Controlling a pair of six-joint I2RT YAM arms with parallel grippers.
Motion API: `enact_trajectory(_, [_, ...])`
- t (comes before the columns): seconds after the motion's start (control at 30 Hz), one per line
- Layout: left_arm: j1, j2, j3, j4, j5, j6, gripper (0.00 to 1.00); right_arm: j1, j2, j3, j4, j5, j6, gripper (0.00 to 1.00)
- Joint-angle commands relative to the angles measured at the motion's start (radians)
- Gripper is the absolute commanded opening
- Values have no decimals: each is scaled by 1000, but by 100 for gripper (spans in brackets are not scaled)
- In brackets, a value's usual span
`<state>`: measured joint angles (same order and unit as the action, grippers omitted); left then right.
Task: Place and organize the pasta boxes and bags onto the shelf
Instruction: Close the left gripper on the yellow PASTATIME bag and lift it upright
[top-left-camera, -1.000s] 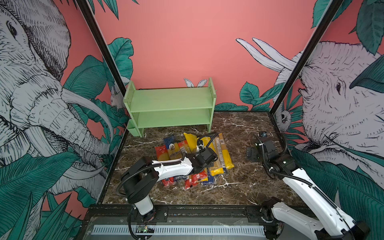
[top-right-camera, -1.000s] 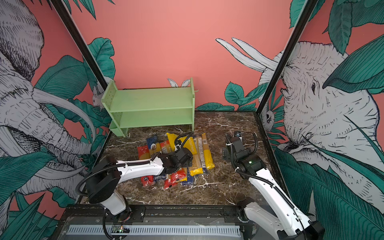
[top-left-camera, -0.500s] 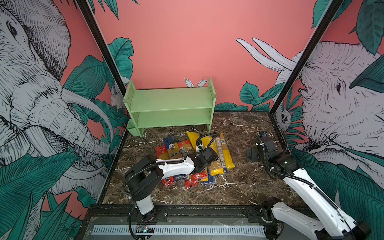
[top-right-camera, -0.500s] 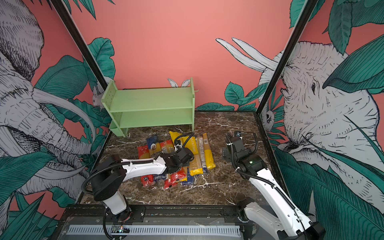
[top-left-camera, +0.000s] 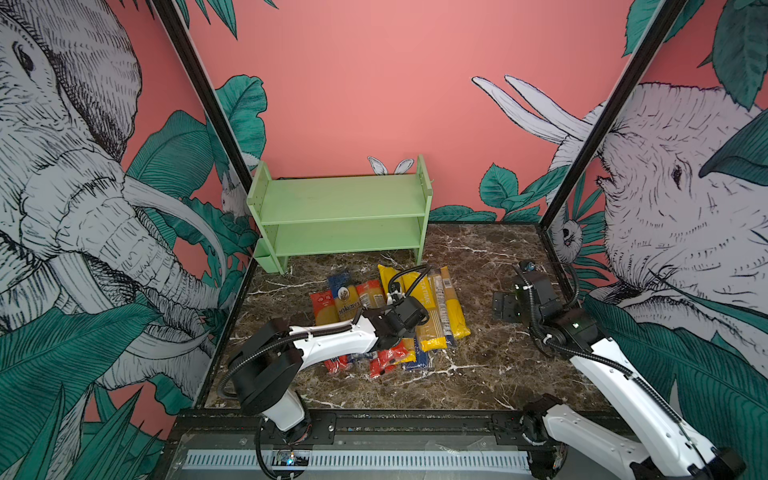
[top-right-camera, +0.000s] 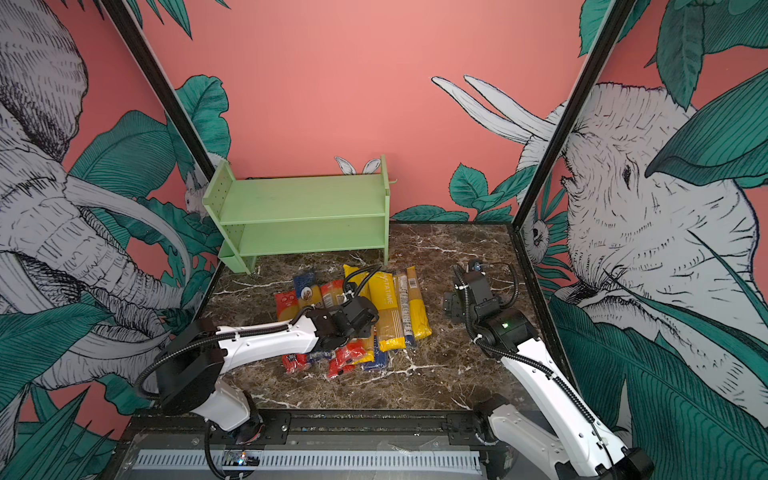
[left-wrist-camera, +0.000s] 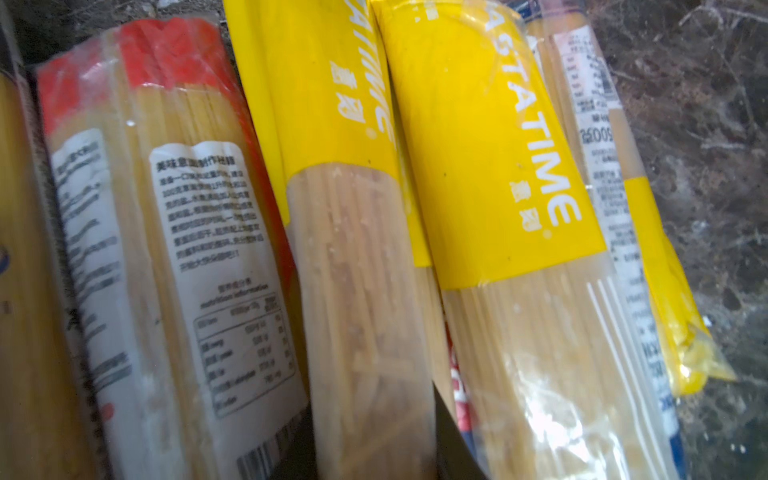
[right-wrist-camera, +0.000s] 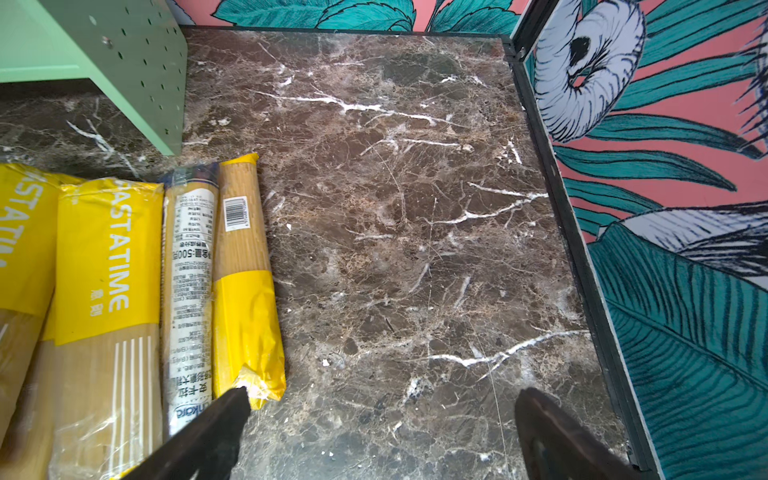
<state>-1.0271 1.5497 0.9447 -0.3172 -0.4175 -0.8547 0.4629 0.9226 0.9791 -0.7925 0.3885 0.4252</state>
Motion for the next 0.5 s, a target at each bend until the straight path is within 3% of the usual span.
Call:
enact_trajectory(0.0, [-9,-103,-11,-42,-27,90,0,3,-2,28,-7,-10,25,99])
enact_trajectory(0.47, [-8,-237,146,-106,-33,310,0,14,24,88,-8,-50,34,99])
